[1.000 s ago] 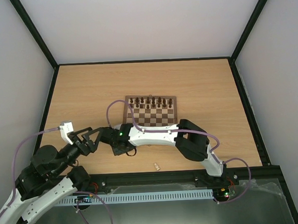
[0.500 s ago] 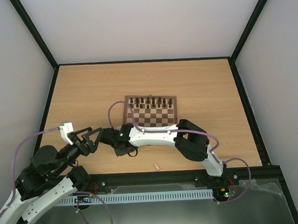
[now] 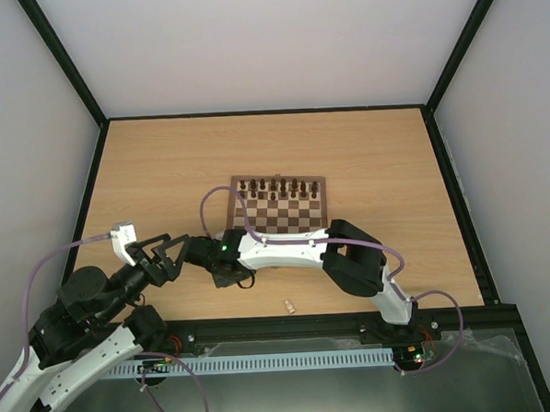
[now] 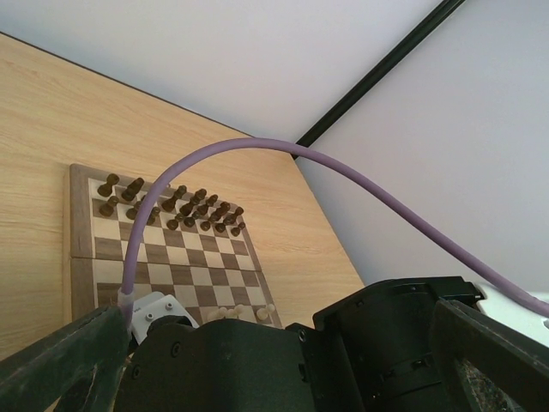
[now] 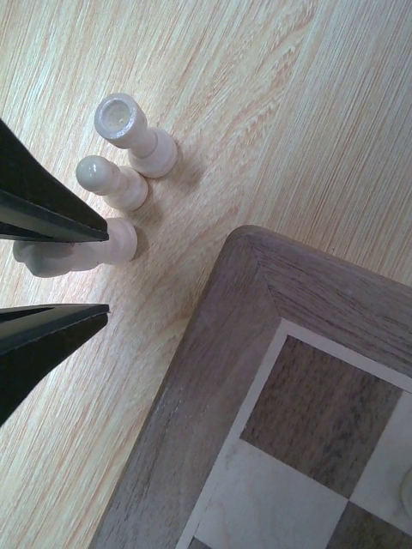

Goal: Set up the chess pieces on the board
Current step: Pick up the chess piece at the center of the board.

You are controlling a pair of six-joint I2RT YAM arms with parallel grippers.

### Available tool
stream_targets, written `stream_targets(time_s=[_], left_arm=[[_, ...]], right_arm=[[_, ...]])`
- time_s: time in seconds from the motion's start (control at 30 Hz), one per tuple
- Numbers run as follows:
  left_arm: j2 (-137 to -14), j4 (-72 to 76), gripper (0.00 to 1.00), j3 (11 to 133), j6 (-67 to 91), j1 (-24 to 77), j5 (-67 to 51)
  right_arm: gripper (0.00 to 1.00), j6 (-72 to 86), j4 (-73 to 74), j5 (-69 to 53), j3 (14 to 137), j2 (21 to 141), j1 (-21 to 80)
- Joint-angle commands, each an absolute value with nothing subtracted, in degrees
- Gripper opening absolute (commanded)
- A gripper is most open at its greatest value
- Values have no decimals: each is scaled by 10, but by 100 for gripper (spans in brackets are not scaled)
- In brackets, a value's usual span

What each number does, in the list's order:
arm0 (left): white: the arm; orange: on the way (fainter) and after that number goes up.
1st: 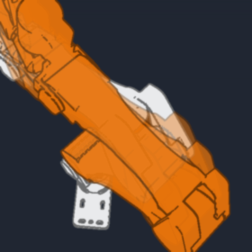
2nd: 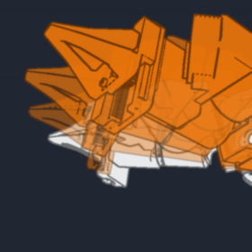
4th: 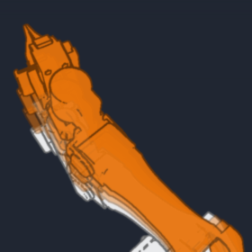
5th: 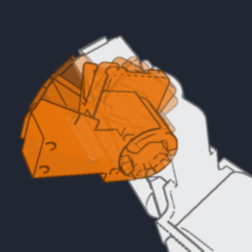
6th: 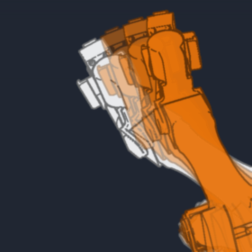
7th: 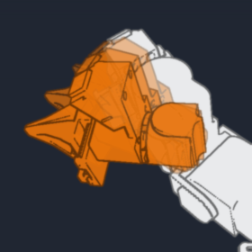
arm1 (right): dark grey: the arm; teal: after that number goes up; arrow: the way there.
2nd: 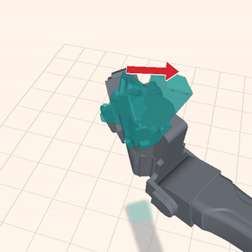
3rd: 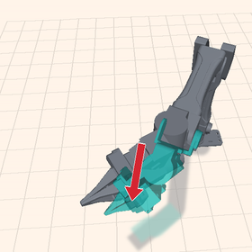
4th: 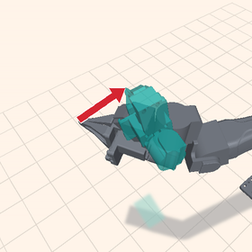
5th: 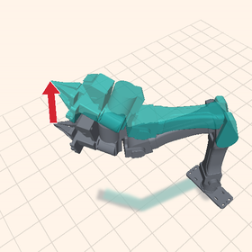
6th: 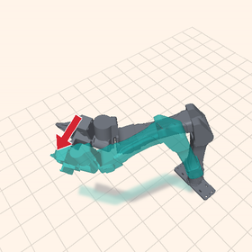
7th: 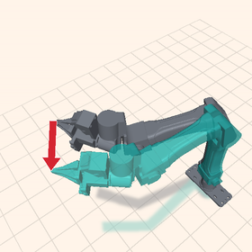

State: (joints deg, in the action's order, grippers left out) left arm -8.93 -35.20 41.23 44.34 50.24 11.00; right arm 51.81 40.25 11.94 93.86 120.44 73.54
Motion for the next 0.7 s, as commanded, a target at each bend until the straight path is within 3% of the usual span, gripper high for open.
stream_targets(time_s=[0.0, 0.67], left_arm=[[-95, -345, 99, 421, 438, 504, 115], [-95, -346, 99, 421, 440, 504, 120]], right_arm=[[23, 515, 439, 126, 940, 1215, 741], [30, 496, 463, 122, 983, 1244, 741]])
